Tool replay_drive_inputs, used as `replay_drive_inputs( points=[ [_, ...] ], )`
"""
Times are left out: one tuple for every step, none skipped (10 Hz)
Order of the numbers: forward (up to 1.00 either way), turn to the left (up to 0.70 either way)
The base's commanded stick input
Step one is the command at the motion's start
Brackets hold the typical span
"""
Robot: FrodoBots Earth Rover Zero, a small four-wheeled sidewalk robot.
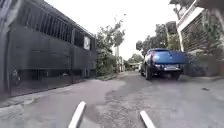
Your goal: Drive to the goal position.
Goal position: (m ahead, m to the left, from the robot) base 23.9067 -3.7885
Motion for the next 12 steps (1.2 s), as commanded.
replay_drive_inputs(
  points=[
    [0.70, 0.00],
    [0.70, 0.00],
    [0.70, 0.00],
    [0.70, 0.00],
    [0.70, 0.00],
    [0.70, 0.00],
    [0.70, -0.14],
    [0.70, -0.35],
    [0.70, -0.35],
    [0.70, -0.35],
    [0.70, -0.35],
    [0.70, -0.35]
  ],
)
